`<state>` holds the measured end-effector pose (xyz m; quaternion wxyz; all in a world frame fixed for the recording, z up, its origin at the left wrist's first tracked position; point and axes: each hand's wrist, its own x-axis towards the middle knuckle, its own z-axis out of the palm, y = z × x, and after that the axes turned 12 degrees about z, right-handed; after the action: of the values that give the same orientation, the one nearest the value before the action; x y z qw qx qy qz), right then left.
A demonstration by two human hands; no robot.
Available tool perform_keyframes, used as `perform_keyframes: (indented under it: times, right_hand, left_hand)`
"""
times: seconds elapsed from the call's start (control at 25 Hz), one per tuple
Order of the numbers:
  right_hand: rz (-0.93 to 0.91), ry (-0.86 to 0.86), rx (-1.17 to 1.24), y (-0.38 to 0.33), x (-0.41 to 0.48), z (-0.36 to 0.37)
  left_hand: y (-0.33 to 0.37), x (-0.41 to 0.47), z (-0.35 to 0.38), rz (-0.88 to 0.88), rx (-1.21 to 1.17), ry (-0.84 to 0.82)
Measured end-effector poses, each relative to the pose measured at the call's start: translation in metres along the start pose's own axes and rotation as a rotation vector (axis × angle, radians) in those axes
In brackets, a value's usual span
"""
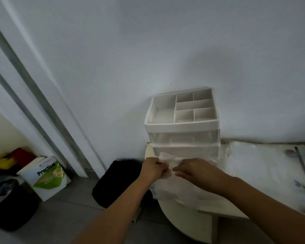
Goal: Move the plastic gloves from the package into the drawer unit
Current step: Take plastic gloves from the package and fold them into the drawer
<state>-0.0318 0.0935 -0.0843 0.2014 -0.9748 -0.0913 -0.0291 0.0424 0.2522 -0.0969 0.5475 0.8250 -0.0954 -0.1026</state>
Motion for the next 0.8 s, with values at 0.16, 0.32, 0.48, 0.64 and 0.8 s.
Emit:
perform_keyframes:
  times: [0.16, 0.32, 0.48, 0.64, 0.8]
  right_hand:
    - [0.156, -0.096, -0.097, 0.026, 0.009, 0.026]
    - [0.2, -0.2, -0.078, 0.029, 0.012, 0.034]
    - [0.222, -0.245, -0.162, 0.037, 0.014, 0.044]
    - [0.241, -0.284, -0.251, 0.04, 0.018, 0.049]
    - [0.233, -0.307, -0.183, 0.039, 0.02, 0.045]
  left_hand:
    - [-0.008, 0.003, -0.002, 0.084, 0.16, 0.039]
    - [-0.006, 0.0, -0.006, 0.238, 0.571, 0.036]
    - [0.014, -0.012, 0.001, 0.498, 0.893, 0.022]
    - [0.008, -0.01, 0.025, 0.435, 0.853, -0.356]
    - [-0.013, 0.006, 0.029, 0.205, 0.935, -0.606]
